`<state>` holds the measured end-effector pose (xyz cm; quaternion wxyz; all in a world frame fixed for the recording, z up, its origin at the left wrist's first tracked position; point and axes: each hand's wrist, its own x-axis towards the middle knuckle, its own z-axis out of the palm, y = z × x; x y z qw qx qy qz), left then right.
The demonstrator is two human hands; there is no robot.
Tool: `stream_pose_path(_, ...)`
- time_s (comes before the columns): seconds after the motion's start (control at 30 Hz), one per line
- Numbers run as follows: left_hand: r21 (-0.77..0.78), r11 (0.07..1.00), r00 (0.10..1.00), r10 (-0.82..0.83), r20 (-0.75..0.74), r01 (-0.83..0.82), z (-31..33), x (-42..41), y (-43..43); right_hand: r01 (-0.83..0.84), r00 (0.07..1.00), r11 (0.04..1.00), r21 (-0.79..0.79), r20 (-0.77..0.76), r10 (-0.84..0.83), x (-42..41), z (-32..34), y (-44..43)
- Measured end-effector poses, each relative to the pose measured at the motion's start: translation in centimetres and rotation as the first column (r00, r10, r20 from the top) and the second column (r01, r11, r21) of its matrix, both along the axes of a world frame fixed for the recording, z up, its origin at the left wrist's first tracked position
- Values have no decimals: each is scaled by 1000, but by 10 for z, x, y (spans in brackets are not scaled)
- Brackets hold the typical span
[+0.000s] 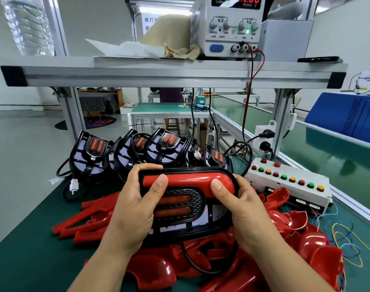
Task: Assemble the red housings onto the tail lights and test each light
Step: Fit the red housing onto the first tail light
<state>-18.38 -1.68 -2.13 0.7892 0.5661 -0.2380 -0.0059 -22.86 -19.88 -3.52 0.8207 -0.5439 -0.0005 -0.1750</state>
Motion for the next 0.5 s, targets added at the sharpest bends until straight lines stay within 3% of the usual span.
stream_pose_path(0.2, 2, 1000, 1000, -8, 5, 8, 0, 0, 0, -94, 996, 990, 106, 3, 94, -1, 3, -2)
stream_pose_path(0.5, -30, 999, 999, 22, -47, -24, -1, 1, -4, -42, 999, 996, 83, 22, 41, -1, 4, 0)
